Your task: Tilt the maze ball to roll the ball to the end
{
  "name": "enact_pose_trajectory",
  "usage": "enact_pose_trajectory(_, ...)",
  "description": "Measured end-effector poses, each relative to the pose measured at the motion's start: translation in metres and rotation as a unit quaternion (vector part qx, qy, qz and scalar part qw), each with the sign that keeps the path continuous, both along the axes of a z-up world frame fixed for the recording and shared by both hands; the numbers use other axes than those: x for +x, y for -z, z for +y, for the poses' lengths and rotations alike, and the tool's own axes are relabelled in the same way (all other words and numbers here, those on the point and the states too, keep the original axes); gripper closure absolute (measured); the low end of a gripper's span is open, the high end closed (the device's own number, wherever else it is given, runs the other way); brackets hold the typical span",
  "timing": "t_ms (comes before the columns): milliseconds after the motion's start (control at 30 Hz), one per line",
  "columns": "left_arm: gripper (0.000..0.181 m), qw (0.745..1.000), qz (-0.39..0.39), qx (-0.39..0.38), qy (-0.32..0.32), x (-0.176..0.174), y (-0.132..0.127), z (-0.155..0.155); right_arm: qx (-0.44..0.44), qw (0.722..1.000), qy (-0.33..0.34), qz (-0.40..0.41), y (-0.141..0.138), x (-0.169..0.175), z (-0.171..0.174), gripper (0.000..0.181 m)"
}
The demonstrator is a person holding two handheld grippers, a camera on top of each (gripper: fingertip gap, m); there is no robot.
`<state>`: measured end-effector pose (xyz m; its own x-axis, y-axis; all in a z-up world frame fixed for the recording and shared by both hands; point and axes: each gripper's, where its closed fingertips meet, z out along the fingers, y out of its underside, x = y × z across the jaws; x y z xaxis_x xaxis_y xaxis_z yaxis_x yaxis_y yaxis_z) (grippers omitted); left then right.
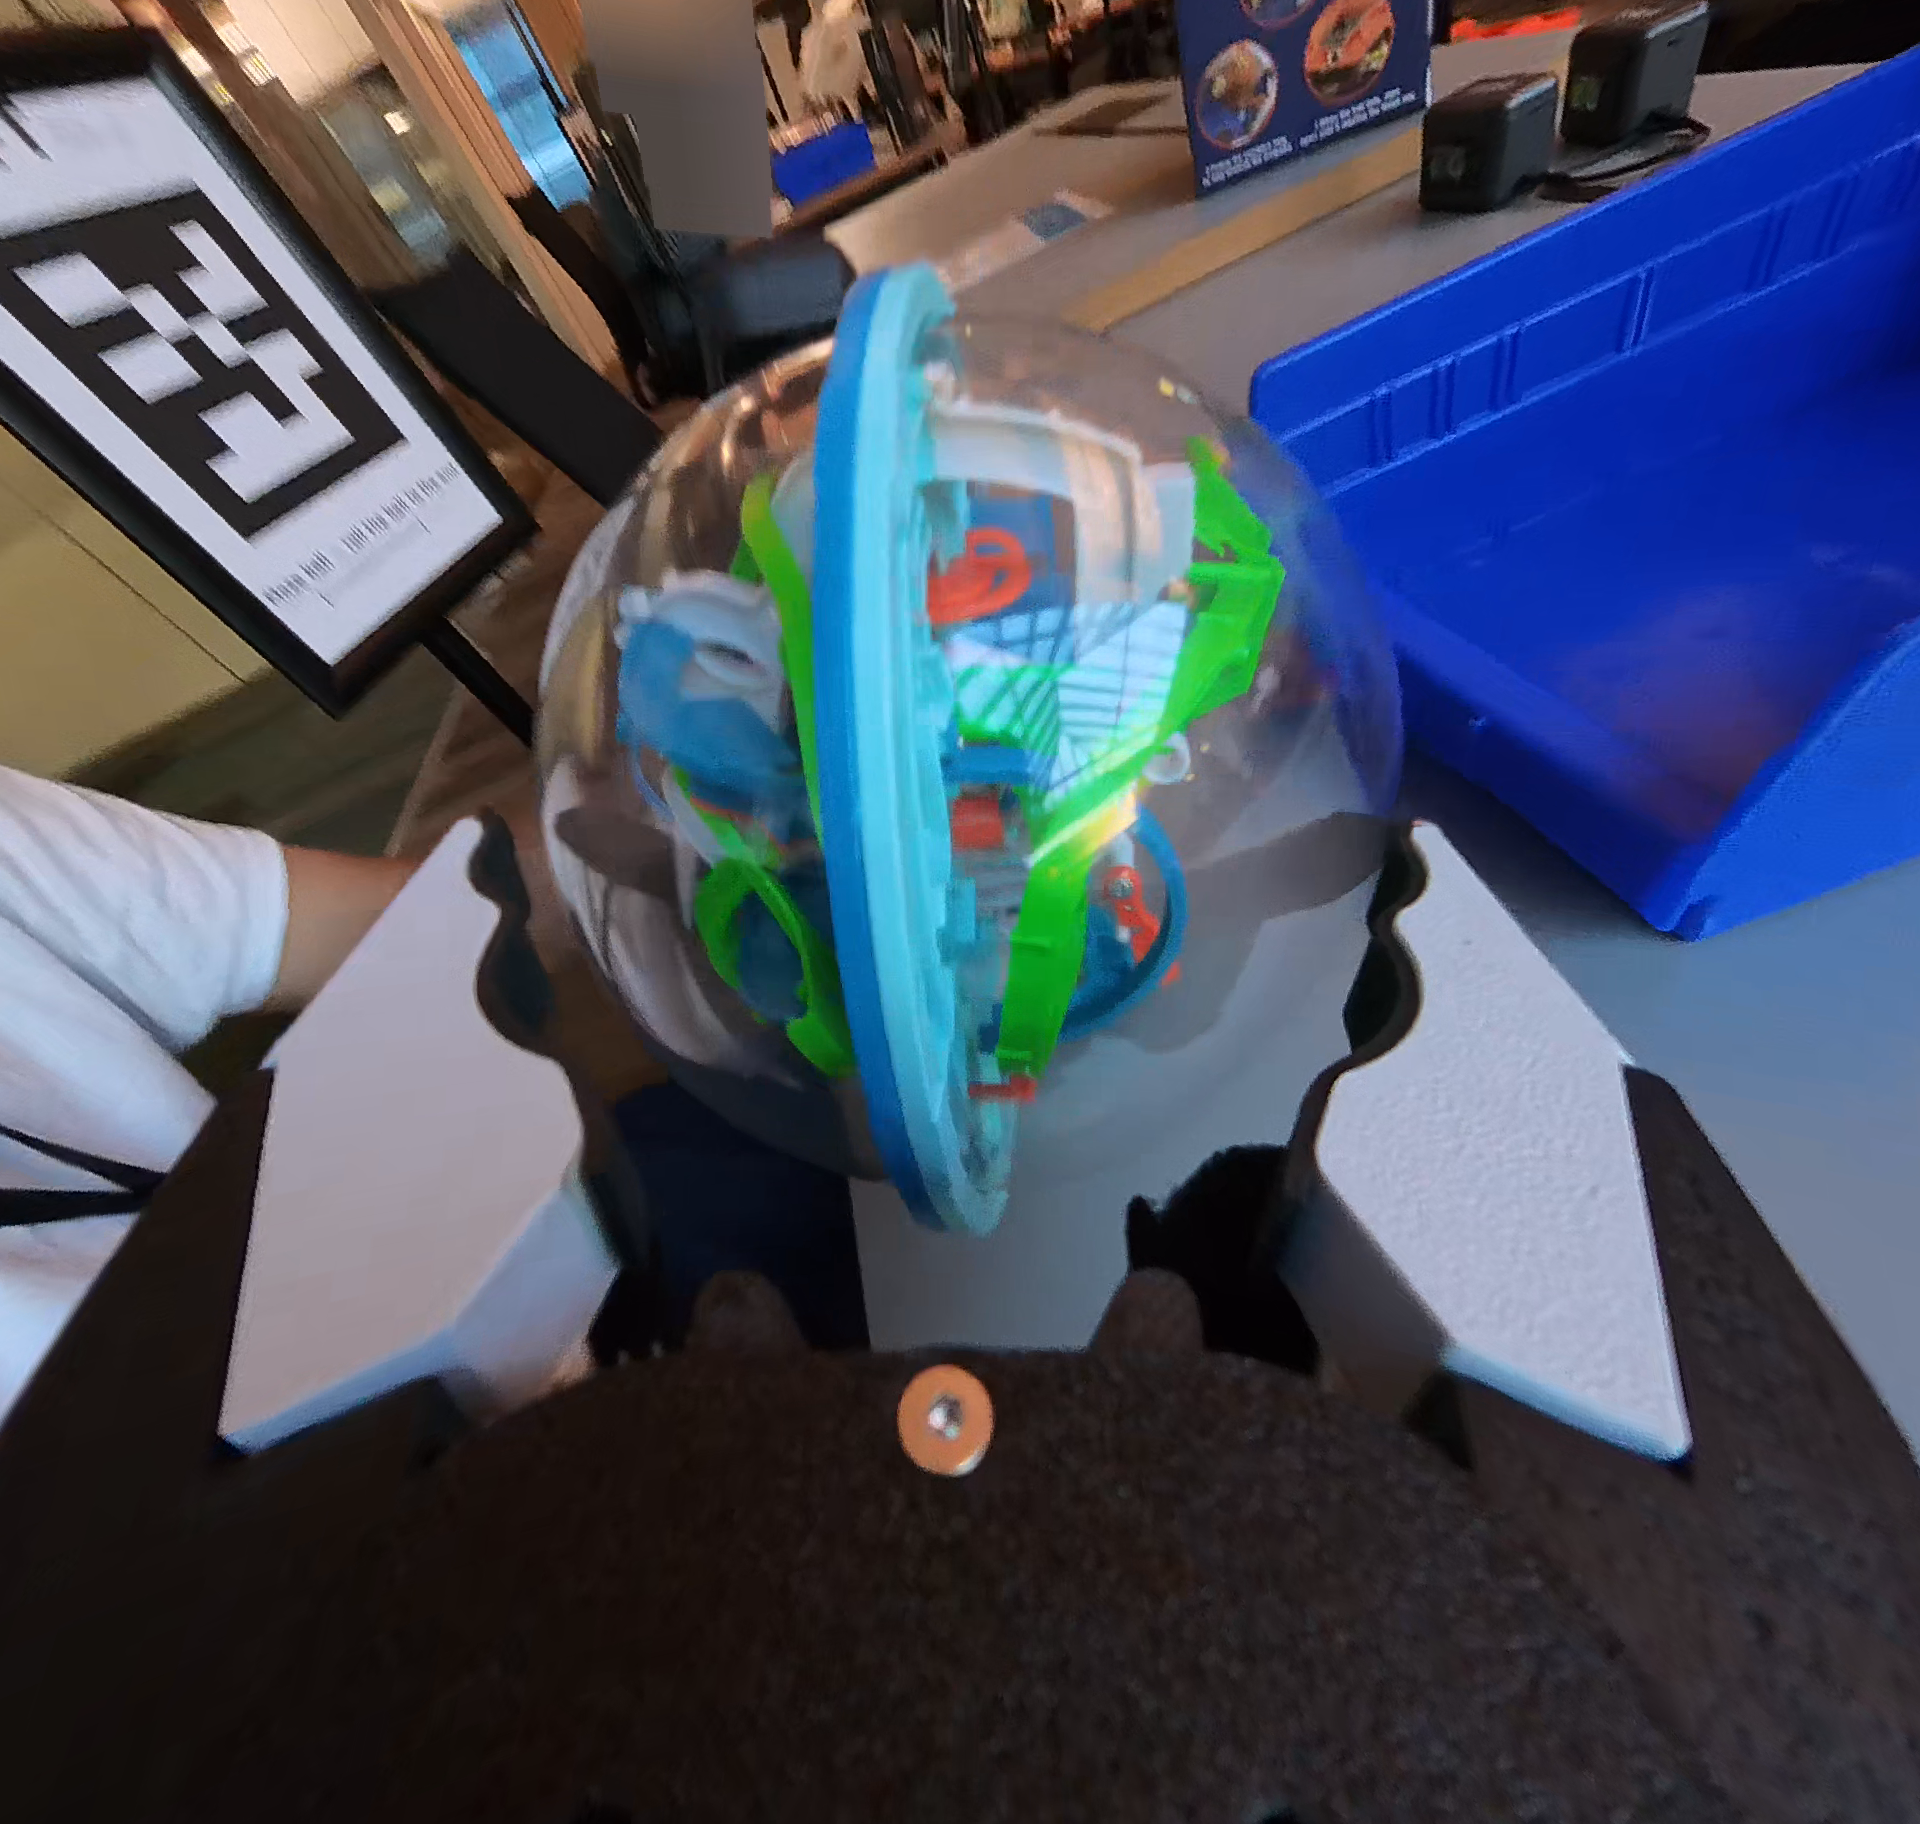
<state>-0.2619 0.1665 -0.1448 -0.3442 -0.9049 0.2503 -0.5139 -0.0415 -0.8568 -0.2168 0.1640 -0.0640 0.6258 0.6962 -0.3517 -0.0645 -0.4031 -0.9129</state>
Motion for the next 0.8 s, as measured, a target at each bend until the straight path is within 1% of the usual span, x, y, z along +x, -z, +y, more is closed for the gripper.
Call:
enact_pose_trajectory(67,0.026,1.0,0.014,0.017,-0.006,0.001,0.006,0.001,-0.012,0.999,0.002,0.031,-0.002,0.003,0.003,0.027)
enact_pose_trajectory(133,0.026,0.999,0.011,0.03,-0.015,0.002,0.006,0.003,-0.02,0.998,0.012,0.052,-0.005,0.004,0.007,0.027)
enact_pose_trajectory(200,0.026,0.999,0.004,0.046,-0.024,0.003,0.005,0.006,-0.033,0.998,0.021,0.056,-0.007,0.004,0.011,0.027)
enact_pose_trajectory(267,0.027,0.998,0.0,0.055,-0.033,0.004,0.004,0.008,-0.045,0.998,0.035,0.036,-0.005,0.003,0.016,0.028)
enact_pose_trajectory(333,0.027,0.997,0.003,0.065,-0.039,0.004,0.006,0.011,-0.048,0.998,0.042,-0.001,-0.003,0.0,0.02,0.027)
enact_pose_trajectory(467,0.029,0.995,0.016,0.09,-0.049,0.005,0.012,0.013,-0.038,0.997,0.023,-0.062,-0.005,-0.005,0.021,0.027)
enact_pose_trajectory(567,0.028,0.997,0.008,0.067,-0.038,0.004,0.009,0.01,-0.04,0.996,0.007,-0.076,-0.004,-0.005,0.02,0.027)
enact_pose_trajectory(700,0.023,1.0,0.011,0.01,-0.006,0.0,0.005,0.002,-0.007,0.994,-0.025,-0.105,-0.005,-0.01,0.014,0.027)
enact_pose_trajectory(800,0.023,0.999,0.023,0.023,-0.007,0.001,0.01,0.002,0.022,0.991,-0.035,-0.127,-0.005,-0.012,0.013,0.028)
